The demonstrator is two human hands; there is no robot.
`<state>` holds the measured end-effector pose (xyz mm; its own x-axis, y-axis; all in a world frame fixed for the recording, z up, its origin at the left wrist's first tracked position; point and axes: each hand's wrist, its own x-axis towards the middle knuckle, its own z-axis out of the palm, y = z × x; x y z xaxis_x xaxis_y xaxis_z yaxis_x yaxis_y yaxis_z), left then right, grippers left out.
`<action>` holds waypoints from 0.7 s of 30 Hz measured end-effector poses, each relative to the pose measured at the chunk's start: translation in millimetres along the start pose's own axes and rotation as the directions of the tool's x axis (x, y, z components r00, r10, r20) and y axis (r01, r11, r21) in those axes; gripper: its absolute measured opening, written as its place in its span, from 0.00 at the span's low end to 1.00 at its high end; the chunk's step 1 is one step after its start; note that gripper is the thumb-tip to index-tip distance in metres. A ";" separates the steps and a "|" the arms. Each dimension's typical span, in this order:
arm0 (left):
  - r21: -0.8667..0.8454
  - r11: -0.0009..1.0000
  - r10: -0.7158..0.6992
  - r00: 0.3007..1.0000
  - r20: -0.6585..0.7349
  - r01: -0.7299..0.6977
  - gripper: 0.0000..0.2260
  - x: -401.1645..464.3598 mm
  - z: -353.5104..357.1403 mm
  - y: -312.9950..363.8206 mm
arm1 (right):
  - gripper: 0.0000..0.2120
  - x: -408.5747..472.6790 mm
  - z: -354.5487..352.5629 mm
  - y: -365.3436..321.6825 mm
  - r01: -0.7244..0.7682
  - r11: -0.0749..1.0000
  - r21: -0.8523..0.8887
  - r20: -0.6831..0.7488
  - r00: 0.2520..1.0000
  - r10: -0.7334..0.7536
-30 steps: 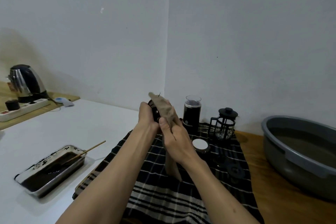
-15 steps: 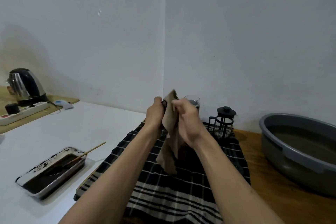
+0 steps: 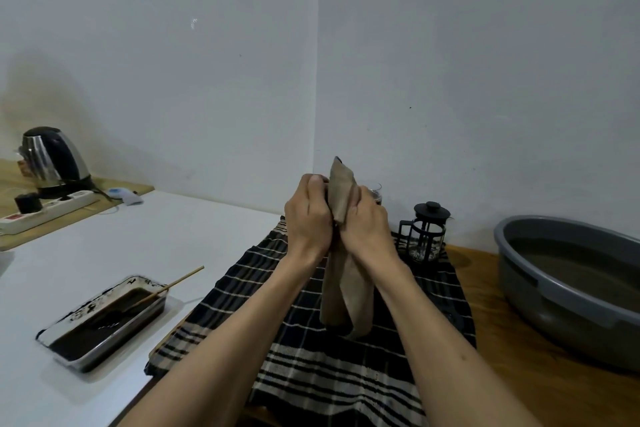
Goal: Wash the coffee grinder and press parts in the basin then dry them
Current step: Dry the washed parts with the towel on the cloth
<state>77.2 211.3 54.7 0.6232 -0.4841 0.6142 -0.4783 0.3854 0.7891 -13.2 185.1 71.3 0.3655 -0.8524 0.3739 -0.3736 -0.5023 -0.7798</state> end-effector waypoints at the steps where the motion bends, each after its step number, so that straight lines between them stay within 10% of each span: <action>1: 0.015 0.995 0.101 0.995 0.010 -0.101 0.17 -2.1 -2.9 -2.7 | 0.18 4.5 -4.0 -4.7 -0.059 0.997 0.057 0.063 0.996 0.056; 6: 0.196 0.878 0.421 0.899 0.121 -0.437 0.19 2.1 -7.6 -24.8 | 0.14 14.1 -5.4 -4.6 -0.381 0.795 0.472 0.278 0.920 0.276; 15: 0.052 0.980 -0.186 0.980 -0.066 0.190 0.15 13.3 0.3 2.5 | 0.20 -14.0 23.2 6.1 -0.147 0.631 0.762 -0.023 0.967 0.252; 18: -0.153 0.851 -0.505 0.863 0.028 0.503 0.15 30.1 2.6 10.7 | 0.14 -14.8 18.7 1.4 -0.084 0.580 0.811 -0.037 0.980 0.195; 21: -0.307 0.637 -0.677 0.703 0.217 0.707 0.13 44.5 -1.3 1.0 | 0.09 -11.1 4.1 7.0 -0.052 0.745 0.665 -0.034 0.994 0.099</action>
<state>105.2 191.2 82.8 0.6279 -0.7718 -0.1003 0.3265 0.1442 0.9341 -16.4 191.7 59.6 0.2978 -0.9024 0.3113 0.2691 -0.2335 -0.9344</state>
